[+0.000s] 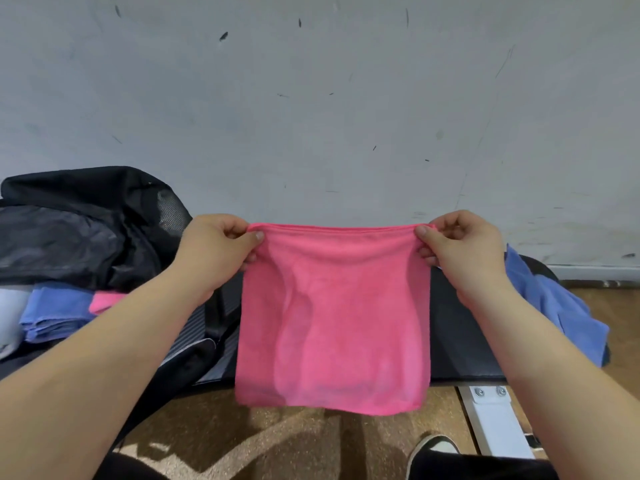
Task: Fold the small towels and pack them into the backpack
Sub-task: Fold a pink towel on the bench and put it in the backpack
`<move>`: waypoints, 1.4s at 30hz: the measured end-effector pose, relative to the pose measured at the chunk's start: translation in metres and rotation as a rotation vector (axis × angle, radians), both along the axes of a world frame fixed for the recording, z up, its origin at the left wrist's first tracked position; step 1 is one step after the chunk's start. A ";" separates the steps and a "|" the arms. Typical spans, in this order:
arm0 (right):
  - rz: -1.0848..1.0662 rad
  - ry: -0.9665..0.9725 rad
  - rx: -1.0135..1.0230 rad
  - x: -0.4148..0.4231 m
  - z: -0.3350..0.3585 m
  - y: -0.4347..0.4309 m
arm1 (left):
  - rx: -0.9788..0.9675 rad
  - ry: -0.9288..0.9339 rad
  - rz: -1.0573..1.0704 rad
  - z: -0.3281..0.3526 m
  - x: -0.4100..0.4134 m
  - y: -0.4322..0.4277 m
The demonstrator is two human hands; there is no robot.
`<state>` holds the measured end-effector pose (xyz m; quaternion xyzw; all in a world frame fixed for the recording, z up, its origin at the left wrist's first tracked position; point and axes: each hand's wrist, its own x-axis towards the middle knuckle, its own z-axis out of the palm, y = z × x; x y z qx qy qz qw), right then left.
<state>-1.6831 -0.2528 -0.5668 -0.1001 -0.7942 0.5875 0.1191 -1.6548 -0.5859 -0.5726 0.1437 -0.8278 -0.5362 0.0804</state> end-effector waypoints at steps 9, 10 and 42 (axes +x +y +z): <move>0.094 -0.014 0.030 -0.003 -0.011 0.014 | -0.060 -0.004 -0.010 -0.009 -0.012 -0.005; 0.119 -0.030 0.064 0.000 -0.012 0.019 | -0.069 -0.021 -0.045 -0.007 -0.007 -0.005; 0.547 -0.322 0.419 0.048 -0.056 0.037 | -0.737 -0.198 -0.833 -0.032 0.043 0.056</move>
